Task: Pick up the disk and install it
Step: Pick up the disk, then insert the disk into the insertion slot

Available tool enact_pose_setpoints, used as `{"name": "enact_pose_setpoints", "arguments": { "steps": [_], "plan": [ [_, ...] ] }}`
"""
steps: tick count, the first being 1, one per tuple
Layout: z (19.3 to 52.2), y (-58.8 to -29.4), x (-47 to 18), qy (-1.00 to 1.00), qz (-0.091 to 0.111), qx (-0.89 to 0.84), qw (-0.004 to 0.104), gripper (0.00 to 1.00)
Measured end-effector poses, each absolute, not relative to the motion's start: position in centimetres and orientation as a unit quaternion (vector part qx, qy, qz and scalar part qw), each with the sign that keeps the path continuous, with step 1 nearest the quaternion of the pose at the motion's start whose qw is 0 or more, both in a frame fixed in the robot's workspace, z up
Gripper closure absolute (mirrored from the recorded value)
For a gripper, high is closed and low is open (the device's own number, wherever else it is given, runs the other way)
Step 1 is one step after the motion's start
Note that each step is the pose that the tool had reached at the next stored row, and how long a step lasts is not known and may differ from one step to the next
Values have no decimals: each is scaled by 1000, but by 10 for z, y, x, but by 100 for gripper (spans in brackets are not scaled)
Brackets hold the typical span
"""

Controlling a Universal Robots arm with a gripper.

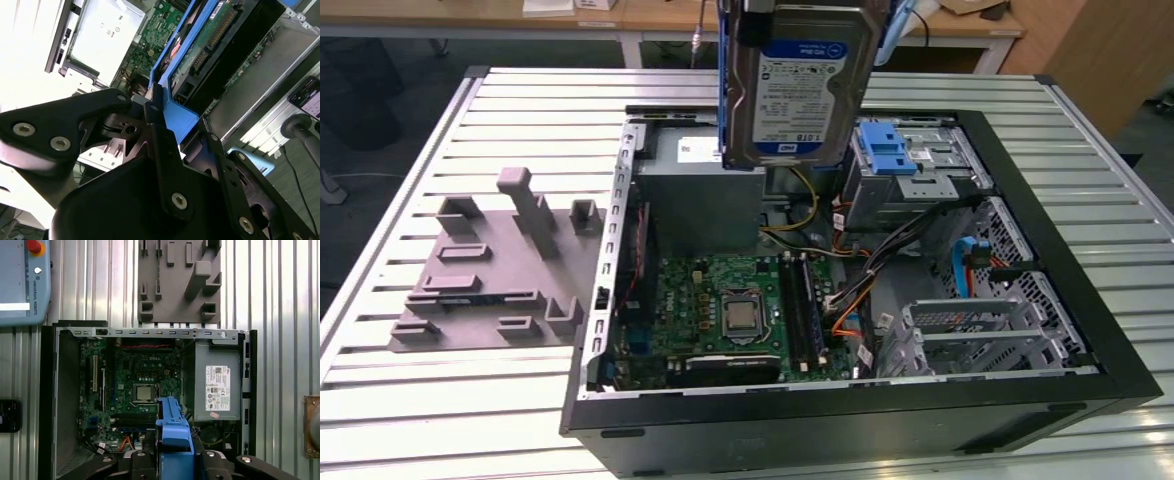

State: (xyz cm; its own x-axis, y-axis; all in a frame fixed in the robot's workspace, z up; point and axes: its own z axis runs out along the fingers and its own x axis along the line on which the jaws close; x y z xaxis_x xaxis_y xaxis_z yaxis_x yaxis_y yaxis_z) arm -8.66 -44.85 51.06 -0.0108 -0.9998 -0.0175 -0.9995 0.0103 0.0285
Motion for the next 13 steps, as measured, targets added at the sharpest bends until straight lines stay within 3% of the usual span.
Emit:
{"name": "enact_pose_setpoints", "arguments": {
  "steps": [13],
  "plan": [
    [510, -451, -79, -711, -16, 703, 5, 64]
  ]
}}
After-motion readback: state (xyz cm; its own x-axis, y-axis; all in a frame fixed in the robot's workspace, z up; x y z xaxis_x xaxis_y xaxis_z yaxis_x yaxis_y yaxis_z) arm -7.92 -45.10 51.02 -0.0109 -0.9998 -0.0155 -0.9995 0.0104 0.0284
